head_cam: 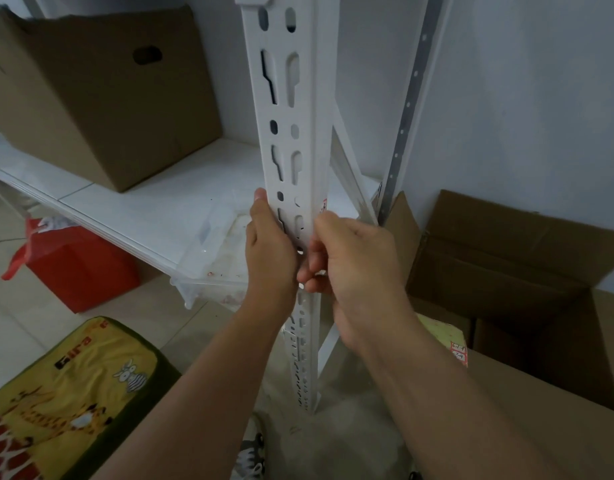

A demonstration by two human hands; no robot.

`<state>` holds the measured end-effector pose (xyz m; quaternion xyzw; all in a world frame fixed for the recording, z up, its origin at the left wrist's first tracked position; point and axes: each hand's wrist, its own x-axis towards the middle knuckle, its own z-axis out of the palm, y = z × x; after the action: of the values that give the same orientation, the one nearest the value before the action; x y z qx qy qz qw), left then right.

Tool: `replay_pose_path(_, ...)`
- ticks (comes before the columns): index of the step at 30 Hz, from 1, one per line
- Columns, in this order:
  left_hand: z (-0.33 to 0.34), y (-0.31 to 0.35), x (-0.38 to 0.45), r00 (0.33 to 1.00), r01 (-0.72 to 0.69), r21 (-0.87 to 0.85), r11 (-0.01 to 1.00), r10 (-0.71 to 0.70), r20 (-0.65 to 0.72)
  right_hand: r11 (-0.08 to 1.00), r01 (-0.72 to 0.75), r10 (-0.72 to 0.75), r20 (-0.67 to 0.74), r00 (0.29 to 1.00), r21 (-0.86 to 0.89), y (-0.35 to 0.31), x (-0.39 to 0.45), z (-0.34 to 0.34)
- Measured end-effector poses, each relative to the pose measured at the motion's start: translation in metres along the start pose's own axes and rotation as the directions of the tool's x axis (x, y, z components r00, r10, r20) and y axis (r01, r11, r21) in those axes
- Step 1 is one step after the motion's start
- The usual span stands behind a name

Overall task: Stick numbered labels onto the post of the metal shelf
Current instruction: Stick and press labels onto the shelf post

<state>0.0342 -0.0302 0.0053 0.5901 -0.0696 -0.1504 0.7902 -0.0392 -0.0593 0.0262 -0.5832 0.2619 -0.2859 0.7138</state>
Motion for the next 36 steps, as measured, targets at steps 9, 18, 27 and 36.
replay_pose_path(9, -0.005, 0.004, -0.002, 0.998, -0.038, 0.063, 0.997, 0.035, 0.048, 0.977, 0.073, -0.090, 0.074, 0.993, 0.201, 0.012, 0.000, -0.009)
replay_pose_path(18, -0.008, -0.001, -0.009, 0.953, -0.301, 0.175, 0.938, 0.302, 0.017, 0.959, 0.126, -0.166, 0.143, 0.976, 0.252, 0.008, 0.003, -0.024)
replay_pose_path(27, -0.029, 0.006, -0.047, 0.504, -0.863, 0.187, 0.468, 0.793, 0.342, 0.949, 0.305, -0.315, 0.215, 0.924, 0.081, 0.008, 0.000, -0.037)
replay_pose_path(36, -0.031, 0.009, -0.045, 0.643, -0.755, 0.140, 0.640, 0.684, 0.343, 0.905, 0.413, -0.384, 0.222, 0.896, -0.099, 0.008, -0.001, -0.037)
